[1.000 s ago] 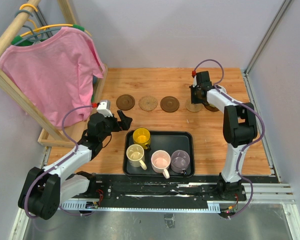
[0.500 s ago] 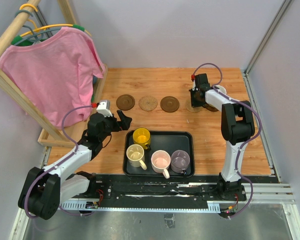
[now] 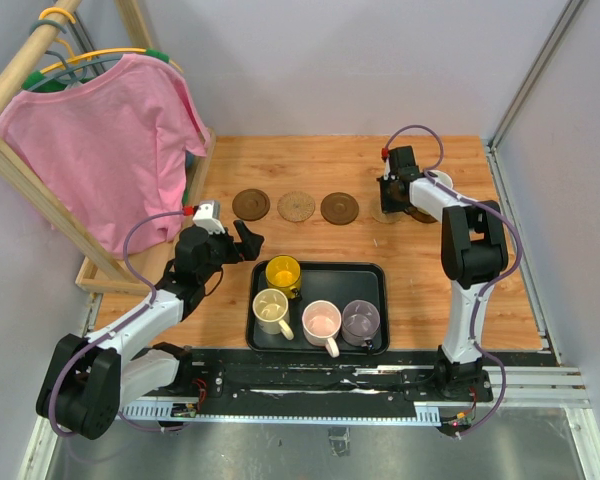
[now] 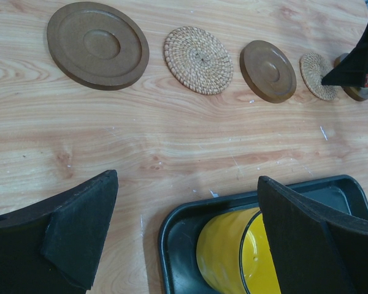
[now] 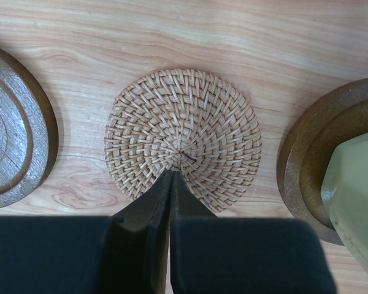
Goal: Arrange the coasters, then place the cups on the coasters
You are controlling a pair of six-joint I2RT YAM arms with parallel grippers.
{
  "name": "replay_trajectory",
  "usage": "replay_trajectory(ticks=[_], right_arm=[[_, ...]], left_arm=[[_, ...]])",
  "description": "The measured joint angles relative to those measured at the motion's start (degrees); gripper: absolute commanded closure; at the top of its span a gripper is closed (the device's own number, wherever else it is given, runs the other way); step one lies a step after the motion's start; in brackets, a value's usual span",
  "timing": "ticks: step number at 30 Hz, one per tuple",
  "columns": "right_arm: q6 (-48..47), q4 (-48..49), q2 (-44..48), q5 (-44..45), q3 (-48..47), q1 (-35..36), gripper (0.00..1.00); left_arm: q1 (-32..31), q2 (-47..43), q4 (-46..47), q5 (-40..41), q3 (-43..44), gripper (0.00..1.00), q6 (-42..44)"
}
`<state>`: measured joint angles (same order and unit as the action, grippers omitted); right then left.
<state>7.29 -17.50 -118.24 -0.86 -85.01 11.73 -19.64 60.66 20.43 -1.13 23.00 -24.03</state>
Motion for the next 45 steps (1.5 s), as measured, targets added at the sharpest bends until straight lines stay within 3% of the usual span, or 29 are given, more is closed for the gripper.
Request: replay_trajectory(ticks=[18,28,31,35,36,38,45], right_arm=[[0.0,0.0,0.1,0.0,-0.3,0.7,0.99],[-0.3,-0.3,5.6,1.0,0.3,2.9,0.97],[-0.3,-0.3,8.4,1.6,1.1,3.0,0.81],[-0.3,-0.5,13.9,3.0,4.4,4.3,0.31],[-0.2,-0.6,15.8,3.5,5.9,4.9,0.22],[-0.2,-0.9,20.6,4.3,9.9,6.5,0.16],[2.0,-5.2,39.9,3.9,24.1,11.9,0.13]], left_arm=[[0.0,0.0,0.0,0.0,-0.2,0.00,0.0],[0.0,0.0,0.0,0.0,-0.4,0.00,0.0],[0.0,-0.3,-0.1,0.0,-0.7,0.00,0.0],[0.0,-1.1,-0.1,0.0,-0.9,0.00,0.0],[0.0,-1.3,-0.2,0.0,-0.9,0.00,0.0],[0.0,-1.6,-0.2,0.0,-0.9,0.00,0.0],[0.0,-2.3,-0.3,-0.6,-0.9,0.00,0.3]])
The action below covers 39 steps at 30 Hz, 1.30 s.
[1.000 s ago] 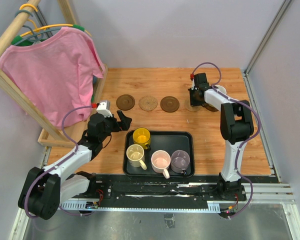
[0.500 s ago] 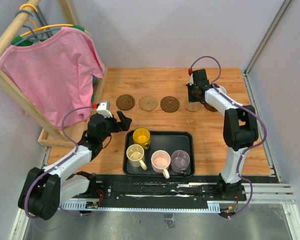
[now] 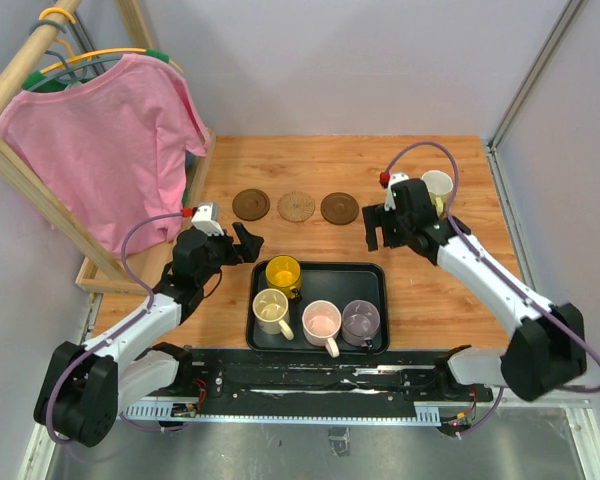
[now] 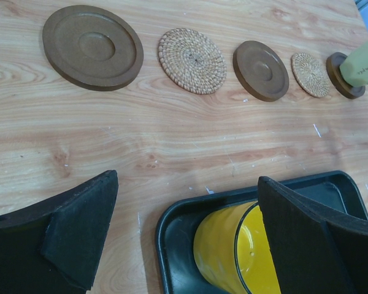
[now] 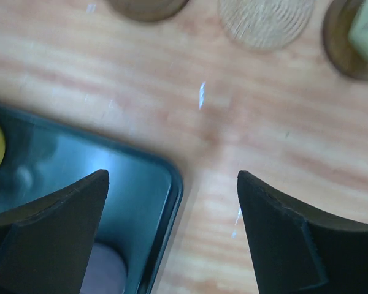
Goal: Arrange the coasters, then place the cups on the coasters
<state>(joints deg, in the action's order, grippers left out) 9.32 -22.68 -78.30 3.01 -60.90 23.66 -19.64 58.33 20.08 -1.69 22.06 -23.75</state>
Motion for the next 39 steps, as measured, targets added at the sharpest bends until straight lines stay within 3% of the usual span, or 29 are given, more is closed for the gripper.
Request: replay_trajectory(ticks=[4,9,17,30,35,39], right_arm=[[2.3,-5.1,10.6,-1.8,7.0,4.5,0.11],[4.9,-11.3,21.6,-3.3,11.6,10.9,0.00],[9.8,-17.0,35.7,-7.1,16.9,16.7,0.01],[20.0,-20.7,35.6,-2.9,23.4,35.6,0.01],[22.6,-20.1,32.1,-0.8,25.5,37.5,0.03],[23.6,-19.0,28.5,0.2,26.5,37.5,0.13]], left_arm=[[0.0,0.0,0.0,-0.9,0.0,0.00,0.0],[0.0,0.1,-0.2,-1.6,0.0,0.00,0.1],[0.0,0.0,-3.2,-1.8,0.1,0.00,0.3],[0.0,-1.2,-3.7,-2.1,0.1,0.00,-1.0],[0.0,-1.1,-3.7,-2.3,0.1,0.00,-1.6],[0.0,-1.1,-3.6,-2.5,0.1,0.00,-2.1]])
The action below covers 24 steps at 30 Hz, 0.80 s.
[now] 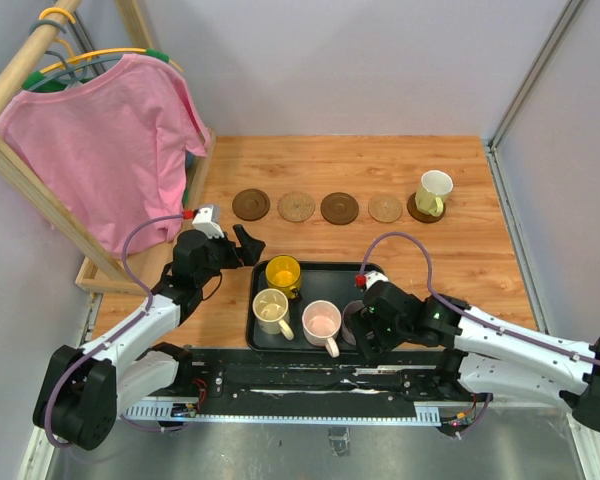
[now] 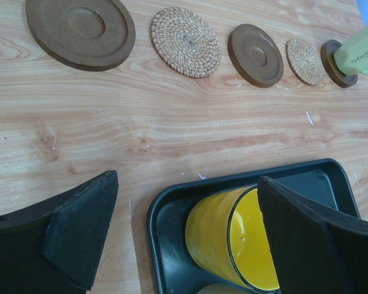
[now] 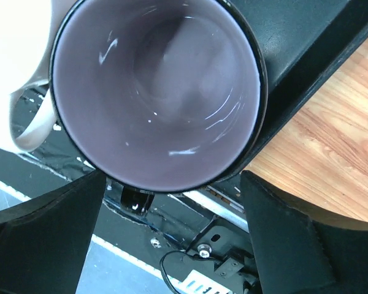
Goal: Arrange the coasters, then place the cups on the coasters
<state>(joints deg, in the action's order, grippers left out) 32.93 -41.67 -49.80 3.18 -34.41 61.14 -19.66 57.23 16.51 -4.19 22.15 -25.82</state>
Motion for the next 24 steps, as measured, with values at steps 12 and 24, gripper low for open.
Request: replay_trajectory(ticks=[12,24], right_arm=[[0.5,3.6,-7.9,3.5,0.1,0.5,0.44],[2.1,4.4,-7.8,7.4,0.1,0.5,0.58]], left_arm=[[0.0,0.8,1.4,-0.8,-1.0,0.00,-0.2],[0.0,2.4,3.0,-1.6,-1.4,0.00,-0.3]])
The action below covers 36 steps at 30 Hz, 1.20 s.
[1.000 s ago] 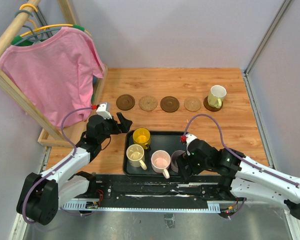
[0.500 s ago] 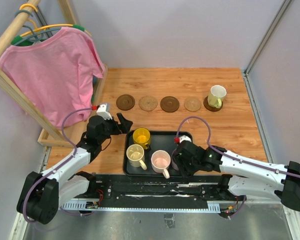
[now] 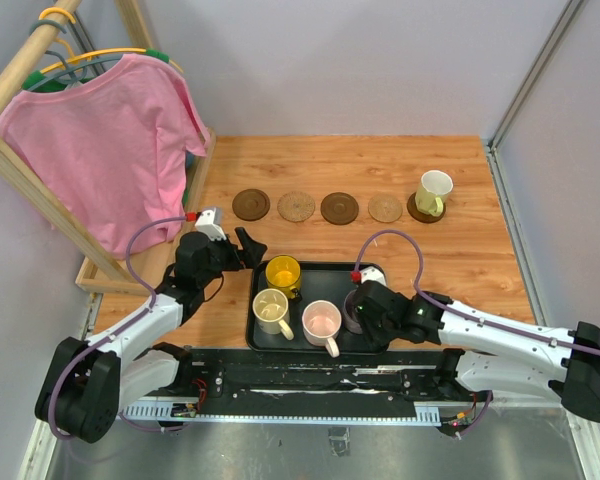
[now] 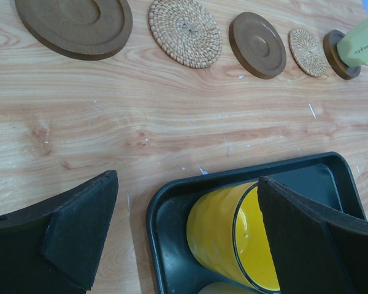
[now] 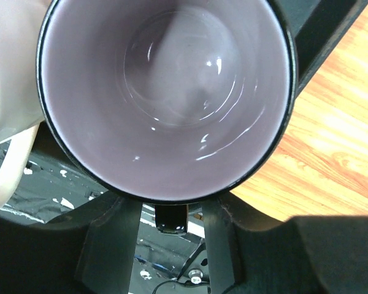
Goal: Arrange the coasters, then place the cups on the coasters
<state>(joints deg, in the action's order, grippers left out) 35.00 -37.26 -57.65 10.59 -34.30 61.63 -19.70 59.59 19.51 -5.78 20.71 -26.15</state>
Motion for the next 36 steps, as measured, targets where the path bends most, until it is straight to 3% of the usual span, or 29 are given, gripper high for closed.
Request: replay_trajectory(ticks=[14,23,27,31,33,34,36], right_arm=[[1.2,1.7,-0.3,3.7,0.3,0.0,0.66],[1.2,2.9,-2.4,4.1,0.4,0.0,0.60],[1.2,3.3,-2.6,4.2,0.9,0.0,0.61],[1.2,3.6,-2.6,4.3,1.4,0.0,0.73],[1.2,3.9,-2.6,4.3,1.5,0.0,0.94],[1.2,4.2,-2.6,4.4,1.5,0.0,0.99],[1.5,4.4,-2.7,4.7,1.6,0.0,0.99]], left_arm=[[0.0,0.0,0.2,-0.3,-0.1,0.00,0.0],[0.0,0.0,0.3,-0.3,-0.3,0.00,0.0],[0.0,0.2,0.6,-0.3,-0.6,0.00,0.0],[0.0,0.3,0.7,-0.3,-0.9,0.00,0.0],[0.0,0.3,0.9,-0.2,-0.9,0.00,0.0],[0.0,0.3,1.0,-0.2,-0.9,0.00,0.0],[0.0,0.4,1.0,-0.2,-0.9,0.00,0.0]])
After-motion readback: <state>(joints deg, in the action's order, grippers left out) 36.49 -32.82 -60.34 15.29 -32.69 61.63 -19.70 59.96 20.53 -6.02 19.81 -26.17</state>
